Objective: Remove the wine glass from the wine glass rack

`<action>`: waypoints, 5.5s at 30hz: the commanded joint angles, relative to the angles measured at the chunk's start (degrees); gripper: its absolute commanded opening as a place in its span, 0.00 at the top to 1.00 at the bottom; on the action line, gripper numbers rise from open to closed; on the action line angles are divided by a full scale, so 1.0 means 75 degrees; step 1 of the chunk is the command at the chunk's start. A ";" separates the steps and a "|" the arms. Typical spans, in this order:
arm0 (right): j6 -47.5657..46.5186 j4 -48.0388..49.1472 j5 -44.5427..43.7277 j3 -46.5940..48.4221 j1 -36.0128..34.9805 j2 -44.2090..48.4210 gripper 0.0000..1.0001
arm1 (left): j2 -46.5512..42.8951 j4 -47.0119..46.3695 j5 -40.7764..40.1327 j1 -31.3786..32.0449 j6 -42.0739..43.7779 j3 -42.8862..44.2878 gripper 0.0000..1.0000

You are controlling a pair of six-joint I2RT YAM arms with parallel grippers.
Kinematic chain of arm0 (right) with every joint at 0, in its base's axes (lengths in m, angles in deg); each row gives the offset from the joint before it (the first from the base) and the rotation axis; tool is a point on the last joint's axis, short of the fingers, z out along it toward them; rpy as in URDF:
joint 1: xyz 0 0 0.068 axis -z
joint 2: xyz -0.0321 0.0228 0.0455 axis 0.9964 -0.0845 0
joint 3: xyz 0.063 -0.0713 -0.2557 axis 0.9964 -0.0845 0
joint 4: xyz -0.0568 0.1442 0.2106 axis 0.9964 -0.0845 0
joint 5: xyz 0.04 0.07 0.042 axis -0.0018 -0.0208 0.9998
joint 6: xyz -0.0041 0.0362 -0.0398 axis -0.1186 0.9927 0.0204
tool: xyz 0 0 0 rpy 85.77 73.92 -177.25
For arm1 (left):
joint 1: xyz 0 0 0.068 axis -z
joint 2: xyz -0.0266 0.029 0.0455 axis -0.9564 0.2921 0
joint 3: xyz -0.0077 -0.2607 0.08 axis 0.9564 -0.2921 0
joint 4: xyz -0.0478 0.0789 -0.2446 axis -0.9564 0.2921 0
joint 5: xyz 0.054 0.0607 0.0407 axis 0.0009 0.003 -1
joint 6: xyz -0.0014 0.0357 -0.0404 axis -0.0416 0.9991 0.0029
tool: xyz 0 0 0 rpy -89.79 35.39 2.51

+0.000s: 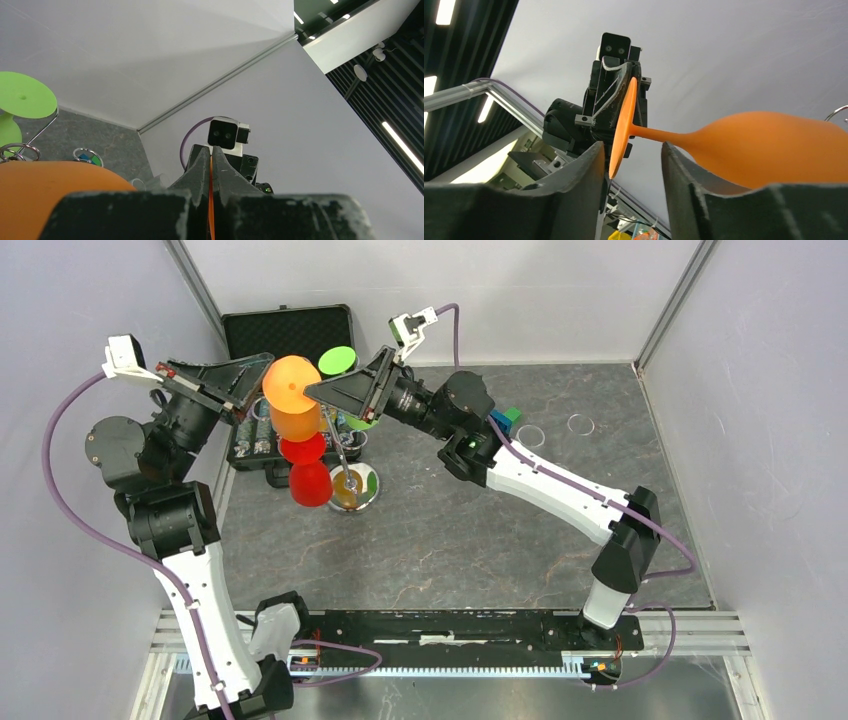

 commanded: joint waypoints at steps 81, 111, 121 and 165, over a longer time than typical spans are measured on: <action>0.3426 0.5680 -0.1254 -0.6704 0.2348 0.3544 1.00 | 0.1380 -0.5282 0.1861 0.4802 -0.0603 -0.1216 0.59; 0.4210 0.7476 -0.1889 -0.7181 0.2883 0.2627 1.00 | 0.1009 -0.3601 0.1722 0.4802 0.1358 -0.0975 0.53; 0.4177 0.7141 -0.1963 -0.7410 0.2881 0.2792 0.98 | 0.1022 -0.3625 0.1618 0.4801 0.1570 -0.0917 0.98; -0.5308 -0.6851 -0.5857 -0.7734 0.3221 0.9845 0.22 | 0.7328 0.6465 -0.6893 0.9653 0.7227 0.4597 0.98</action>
